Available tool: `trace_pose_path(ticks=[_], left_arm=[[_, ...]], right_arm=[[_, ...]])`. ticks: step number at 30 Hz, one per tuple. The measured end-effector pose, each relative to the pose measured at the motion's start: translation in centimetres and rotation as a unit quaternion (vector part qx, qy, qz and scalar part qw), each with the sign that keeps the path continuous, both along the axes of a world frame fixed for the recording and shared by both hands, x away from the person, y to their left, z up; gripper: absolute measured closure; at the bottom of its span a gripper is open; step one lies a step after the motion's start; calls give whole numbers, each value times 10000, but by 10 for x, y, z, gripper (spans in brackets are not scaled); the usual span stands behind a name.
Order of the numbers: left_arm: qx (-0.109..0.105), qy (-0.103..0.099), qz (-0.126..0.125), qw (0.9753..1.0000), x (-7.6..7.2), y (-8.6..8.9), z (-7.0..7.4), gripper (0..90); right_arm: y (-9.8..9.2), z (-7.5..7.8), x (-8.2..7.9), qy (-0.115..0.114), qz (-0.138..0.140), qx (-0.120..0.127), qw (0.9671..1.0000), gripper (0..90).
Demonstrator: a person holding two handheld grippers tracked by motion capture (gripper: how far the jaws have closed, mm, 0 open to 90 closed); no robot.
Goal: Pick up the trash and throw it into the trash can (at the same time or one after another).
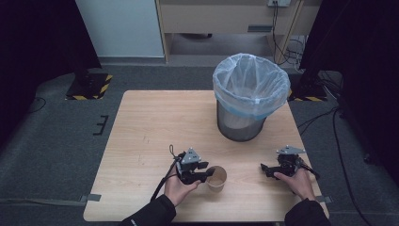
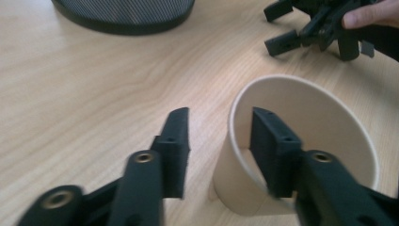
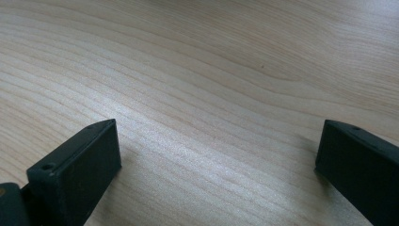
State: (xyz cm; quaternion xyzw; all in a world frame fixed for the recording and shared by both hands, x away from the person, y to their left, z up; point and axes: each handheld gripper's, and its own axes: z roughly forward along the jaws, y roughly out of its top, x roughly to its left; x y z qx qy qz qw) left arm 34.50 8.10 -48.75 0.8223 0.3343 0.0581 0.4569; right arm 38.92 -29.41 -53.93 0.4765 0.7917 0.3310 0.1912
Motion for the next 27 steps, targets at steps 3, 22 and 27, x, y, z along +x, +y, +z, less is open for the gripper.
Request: trace_pose_path(ticks=[3,22,27], left_arm=[[69,79,-11,9999,0,0,-1,707],[-238,-125,198,9994,0,16,25,822],[-455,-342,363,9977,1,27,41,822]], right_arm=[[0,0,0,0,0,0,10000,8],[0,0,0,0,10,2,10000,8],[0,0,0,1,12,3,10000,8]])
